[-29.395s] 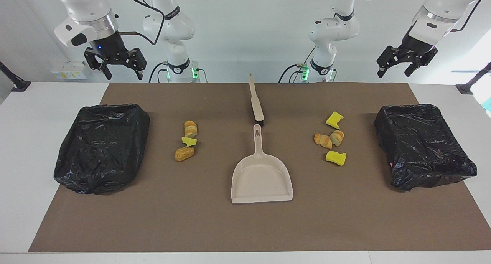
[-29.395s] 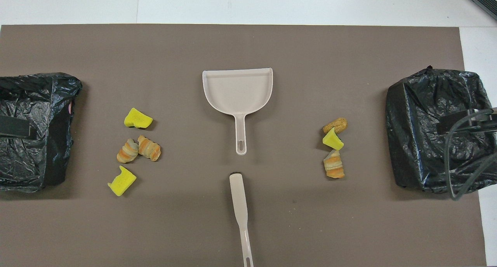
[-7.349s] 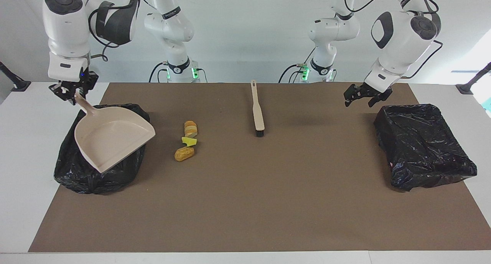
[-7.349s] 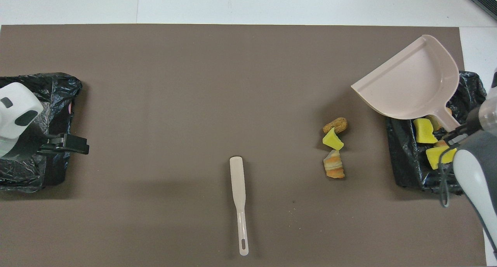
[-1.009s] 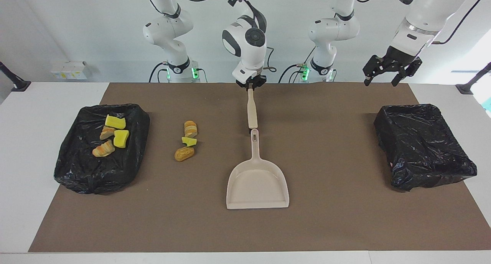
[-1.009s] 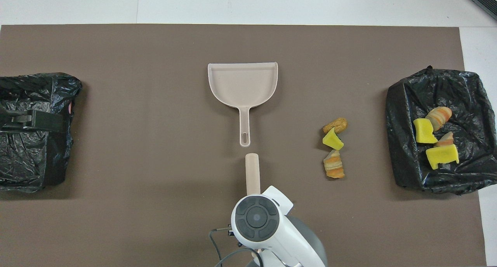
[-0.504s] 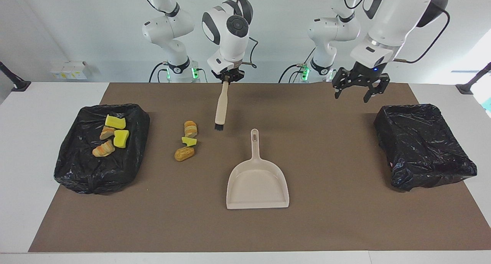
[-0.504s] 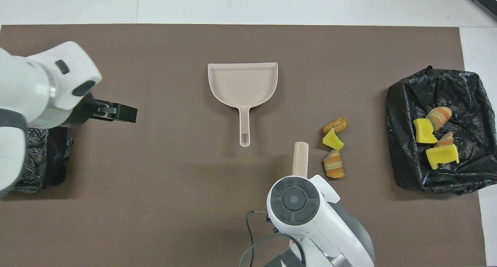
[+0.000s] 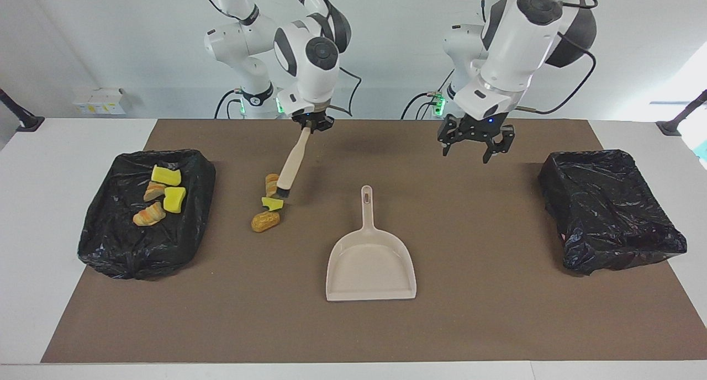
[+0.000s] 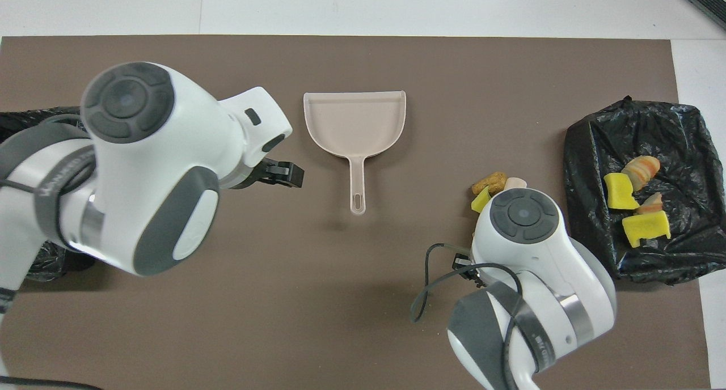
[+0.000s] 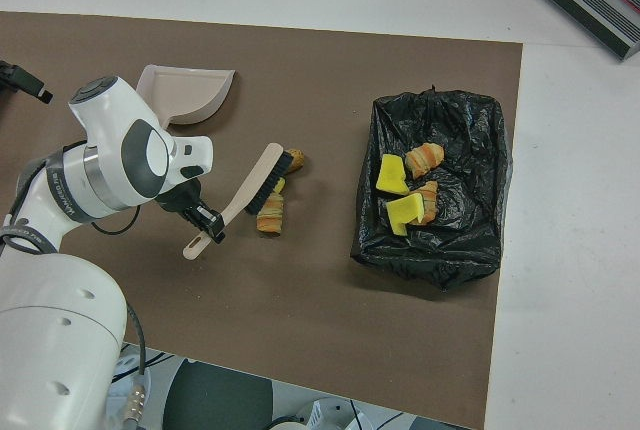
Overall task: Sweep and dump trash in bin
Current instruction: 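Reach the left gripper toward the dustpan while the right gripper reaches the brush, then grasp the dustpan handle with the left gripper while the right gripper grasps the brush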
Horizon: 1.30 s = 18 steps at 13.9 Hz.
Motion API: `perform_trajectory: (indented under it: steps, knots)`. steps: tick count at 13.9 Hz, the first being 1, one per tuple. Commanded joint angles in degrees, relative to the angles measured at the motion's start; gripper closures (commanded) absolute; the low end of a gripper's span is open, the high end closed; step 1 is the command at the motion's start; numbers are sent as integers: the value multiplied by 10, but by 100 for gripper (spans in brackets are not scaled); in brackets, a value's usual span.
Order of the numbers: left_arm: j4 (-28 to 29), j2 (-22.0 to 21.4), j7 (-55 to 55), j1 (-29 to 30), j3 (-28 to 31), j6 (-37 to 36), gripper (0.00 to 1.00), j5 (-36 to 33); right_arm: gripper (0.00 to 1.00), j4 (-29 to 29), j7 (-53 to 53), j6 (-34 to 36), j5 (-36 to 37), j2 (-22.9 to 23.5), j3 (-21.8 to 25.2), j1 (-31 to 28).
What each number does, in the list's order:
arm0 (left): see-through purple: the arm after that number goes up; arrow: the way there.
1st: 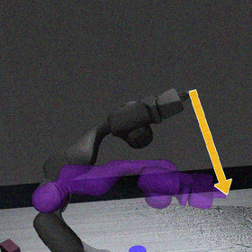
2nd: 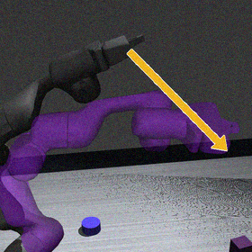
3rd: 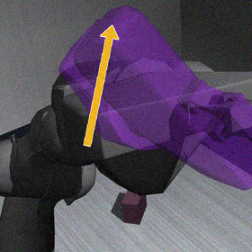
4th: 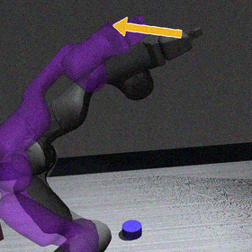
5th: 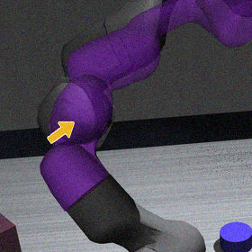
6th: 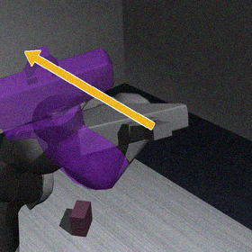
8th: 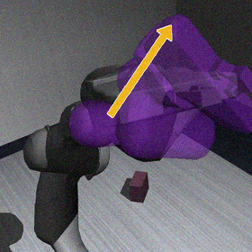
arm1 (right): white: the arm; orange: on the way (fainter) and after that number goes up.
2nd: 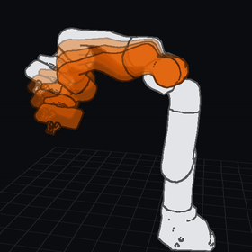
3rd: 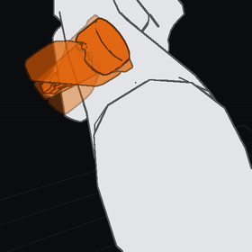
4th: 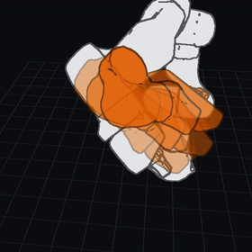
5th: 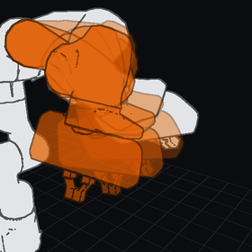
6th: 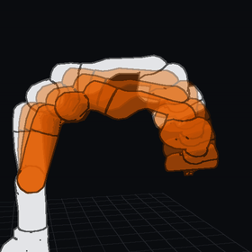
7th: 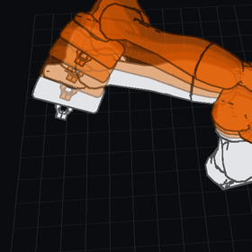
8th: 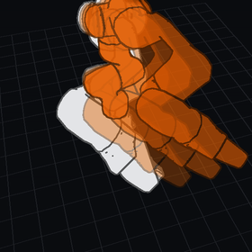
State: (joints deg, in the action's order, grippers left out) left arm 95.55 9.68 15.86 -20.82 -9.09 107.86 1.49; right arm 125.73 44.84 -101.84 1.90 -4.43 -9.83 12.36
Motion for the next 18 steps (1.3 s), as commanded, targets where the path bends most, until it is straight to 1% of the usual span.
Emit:
perform_trajectory:
  steps: [1, 2, 3, 4, 6, 8, 9, 10, 12, 14, 17, 18]
  knots:
    - [-18, 57, 77, -47, 8, 66, 0, -12, 100, 33, -54, -47, 10, -12, -9, -50]
    - [-14, 65, 97, -51, 8, 94, 0, -12, 100, 38, -74, -52, 8, -12, -10, -65]
    - [-16, 79, 109, -65, 8, 103, 0, -11, 100, 43, -98, -63, 0, -12, -10, -77]
    - [-17, 93, 113, -83, 8, 110, 0, -9, 100, 53, -139, -66, 0, -15, -10, -85]
    - [-14, 104, 127, -90, 8, 132, 0, -11, 100, 58, -239, -65, -1, -17, -10, -124]
    - [-15, 121, 131, -102, 8, 136, 0, -14, 100, 64, -324, -67, -25, -17, -9, -153]
    - [-18, 140, 135, -116, 10, 136, 0, -14, 100, 63, -354, -70, -31, -14, -10, -158]
    - [-19, 147, 140, -121, 11, 136, 0, -15, 100, 64, -371, -70, -31, -12, -10, -154]
    - [-20, 148, 144, -120, 9, 139, 0, -21, 100, 64, -374, -76, -31, -8, -11, -147]
    - [-20, 171, 146, -124, 11, 160, 0, -25, 100, 65, -375, -77, -31, -8, -11, -145]
    - [-20, 172, 146, -123, 10, 162, 0, -32, 100, 65, -371, -77, -31, -8, -11, -141]
    - [-21, 172, 146, -123, 10, 162, 15, -32, 100, 65, -371, -77, -31, -8, -11, -137]
